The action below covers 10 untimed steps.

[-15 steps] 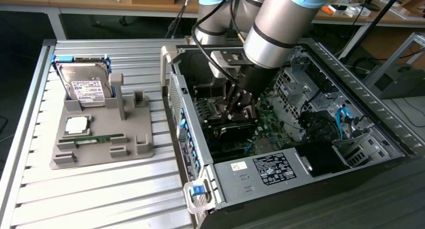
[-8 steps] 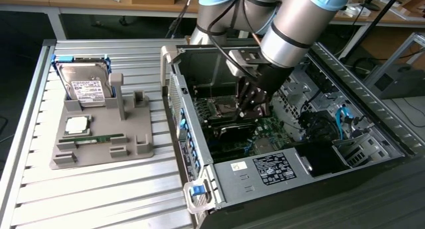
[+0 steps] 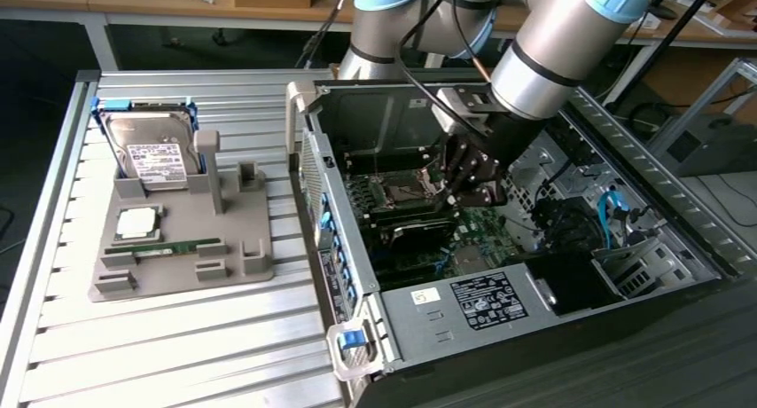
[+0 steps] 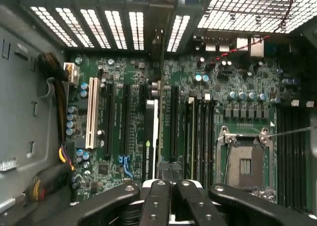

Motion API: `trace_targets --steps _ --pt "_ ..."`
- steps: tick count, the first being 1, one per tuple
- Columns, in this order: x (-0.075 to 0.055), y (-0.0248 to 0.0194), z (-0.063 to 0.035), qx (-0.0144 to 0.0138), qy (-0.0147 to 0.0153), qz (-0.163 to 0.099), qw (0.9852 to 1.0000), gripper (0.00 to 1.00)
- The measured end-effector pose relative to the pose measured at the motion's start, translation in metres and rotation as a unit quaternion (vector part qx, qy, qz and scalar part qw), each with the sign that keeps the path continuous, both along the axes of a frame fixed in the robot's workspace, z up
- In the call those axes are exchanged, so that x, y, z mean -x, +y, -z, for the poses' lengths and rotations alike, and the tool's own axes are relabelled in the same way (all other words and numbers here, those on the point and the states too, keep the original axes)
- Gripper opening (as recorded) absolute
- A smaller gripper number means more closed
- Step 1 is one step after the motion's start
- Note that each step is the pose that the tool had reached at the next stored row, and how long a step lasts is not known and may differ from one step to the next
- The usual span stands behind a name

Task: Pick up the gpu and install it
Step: 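Press down on the gpu until it lock into place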

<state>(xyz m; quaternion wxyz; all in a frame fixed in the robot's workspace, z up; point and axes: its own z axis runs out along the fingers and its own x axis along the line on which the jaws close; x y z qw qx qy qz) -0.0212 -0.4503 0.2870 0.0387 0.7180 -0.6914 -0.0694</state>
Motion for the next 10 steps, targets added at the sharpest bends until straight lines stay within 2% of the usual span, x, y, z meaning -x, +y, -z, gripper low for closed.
trace_targets --steps 3,7,10 --pt "-0.006 0.0000 0.0000 -0.0001 0.0008 0.000 1.0000 0.11" --pt "-0.016 0.0000 -0.0001 0.0000 0.0033 0.000 1.0000 0.11" --pt "-0.019 0.0000 -0.0001 0.0000 0.0036 0.000 1.0000 0.11"
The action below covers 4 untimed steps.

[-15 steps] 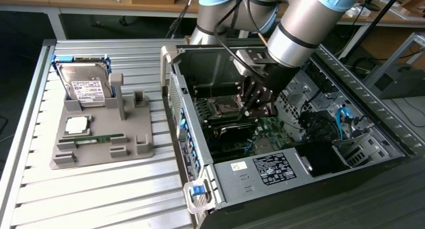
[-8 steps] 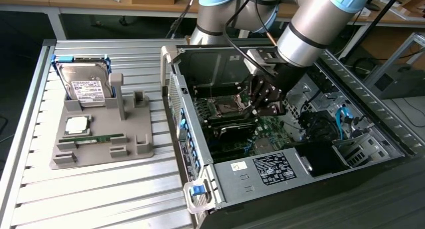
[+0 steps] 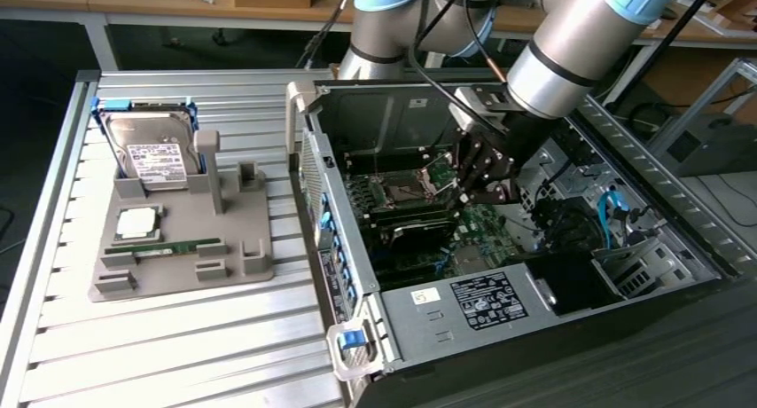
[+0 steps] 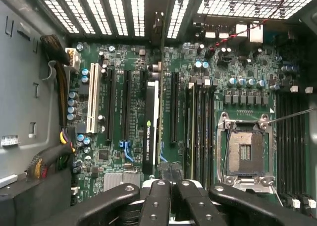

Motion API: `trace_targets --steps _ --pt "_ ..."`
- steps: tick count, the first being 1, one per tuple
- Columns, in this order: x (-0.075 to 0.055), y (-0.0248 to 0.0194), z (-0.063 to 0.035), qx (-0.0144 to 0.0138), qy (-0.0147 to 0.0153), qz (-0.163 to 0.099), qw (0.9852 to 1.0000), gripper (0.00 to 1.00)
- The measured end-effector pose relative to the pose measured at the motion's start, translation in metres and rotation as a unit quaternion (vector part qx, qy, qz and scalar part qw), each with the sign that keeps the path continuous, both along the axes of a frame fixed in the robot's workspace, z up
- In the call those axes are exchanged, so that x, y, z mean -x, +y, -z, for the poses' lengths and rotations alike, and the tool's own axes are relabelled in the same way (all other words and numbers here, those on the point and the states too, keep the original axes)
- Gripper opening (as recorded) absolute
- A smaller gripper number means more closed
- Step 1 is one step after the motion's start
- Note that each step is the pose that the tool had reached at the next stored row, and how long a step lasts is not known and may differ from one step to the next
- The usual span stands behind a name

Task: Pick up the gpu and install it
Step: 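Press down on the gpu until it lock into place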

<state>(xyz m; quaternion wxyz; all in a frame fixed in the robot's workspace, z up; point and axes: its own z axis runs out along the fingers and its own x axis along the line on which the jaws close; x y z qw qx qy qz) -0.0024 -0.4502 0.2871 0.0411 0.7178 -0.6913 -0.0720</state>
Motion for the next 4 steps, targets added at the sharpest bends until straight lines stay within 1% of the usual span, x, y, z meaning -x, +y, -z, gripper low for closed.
trace_targets --steps 4 --pt "-0.0001 0.0000 0.0000 -0.0001 0.0000 0.000 1.0000 0.11"
